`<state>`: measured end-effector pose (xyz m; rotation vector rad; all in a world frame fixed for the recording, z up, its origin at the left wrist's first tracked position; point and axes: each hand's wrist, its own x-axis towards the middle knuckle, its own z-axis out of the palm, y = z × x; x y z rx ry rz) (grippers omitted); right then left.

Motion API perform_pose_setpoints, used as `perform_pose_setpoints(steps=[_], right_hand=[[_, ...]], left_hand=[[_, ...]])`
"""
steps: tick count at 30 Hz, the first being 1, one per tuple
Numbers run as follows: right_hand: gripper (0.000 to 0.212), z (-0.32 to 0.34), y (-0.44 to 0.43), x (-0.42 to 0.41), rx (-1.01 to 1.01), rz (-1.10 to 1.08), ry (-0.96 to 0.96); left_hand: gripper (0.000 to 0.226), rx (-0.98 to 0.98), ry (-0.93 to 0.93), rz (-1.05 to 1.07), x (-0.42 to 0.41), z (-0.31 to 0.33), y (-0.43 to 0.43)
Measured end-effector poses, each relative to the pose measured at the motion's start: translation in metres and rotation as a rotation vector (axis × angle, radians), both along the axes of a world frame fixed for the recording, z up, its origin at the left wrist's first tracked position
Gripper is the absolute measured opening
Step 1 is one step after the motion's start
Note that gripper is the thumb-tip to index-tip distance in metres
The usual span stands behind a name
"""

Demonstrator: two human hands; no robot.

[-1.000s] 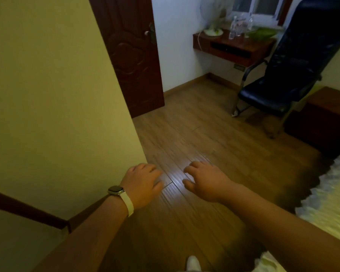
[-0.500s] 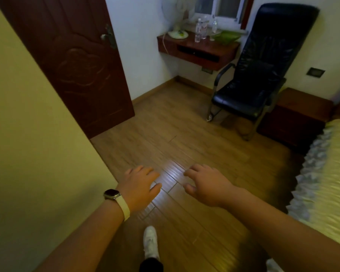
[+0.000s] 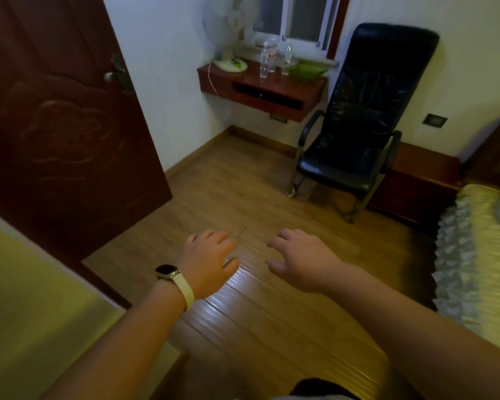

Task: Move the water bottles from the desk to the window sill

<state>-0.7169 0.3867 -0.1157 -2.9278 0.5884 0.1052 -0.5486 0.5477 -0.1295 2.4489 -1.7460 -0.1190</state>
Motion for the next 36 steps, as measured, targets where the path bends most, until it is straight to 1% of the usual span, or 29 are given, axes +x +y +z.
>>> perform_pose_setpoints(steps=[3,7,9,12,16,21,24,29,33,36], right_hand=[[0.050,0.005,-0.022,0.033,0.001,-0.035,-0.019],[0.044,-0.003,-0.058,0.063,0.025,-0.049,-0.024],[0.045,-0.010,-0.082,0.077,0.049,-0.054,-0.017],[0.047,-0.016,-0.133,0.110,0.053,-0.058,-0.030],[0.050,-0.023,-0.207,0.154,0.077,-0.046,-0.039],[0.055,-0.015,-0.303,0.192,0.099,-0.017,-0.043],[0.050,-0.012,-0.359,0.211,0.079,-0.021,-0.055],[0.050,-0.015,-0.410,0.236,0.123,-0.037,-0.034],[0.053,-0.011,-0.453,0.263,0.127,-0.046,-0.032],[0.050,-0.012,-0.479,0.291,0.145,-0.060,-0.025]], left_hand=[[0.057,0.006,-0.015,-0.034,0.032,0.003,-0.023],[0.058,0.010,-0.047,-0.060,0.070,0.001,-0.061],[0.059,0.013,-0.058,-0.060,0.085,-0.004,-0.083],[0.057,0.023,-0.090,-0.046,0.114,-0.011,-0.126],[0.050,0.067,-0.116,-0.012,0.152,-0.017,-0.194],[0.045,0.081,-0.187,0.015,0.185,-0.011,-0.289],[0.046,0.097,-0.179,0.006,0.200,-0.009,-0.340],[0.042,0.113,-0.217,0.015,0.230,-0.004,-0.395],[0.047,0.107,-0.192,-0.002,0.266,0.001,-0.441],[0.053,0.124,-0.174,-0.009,0.297,-0.003,-0.472]])
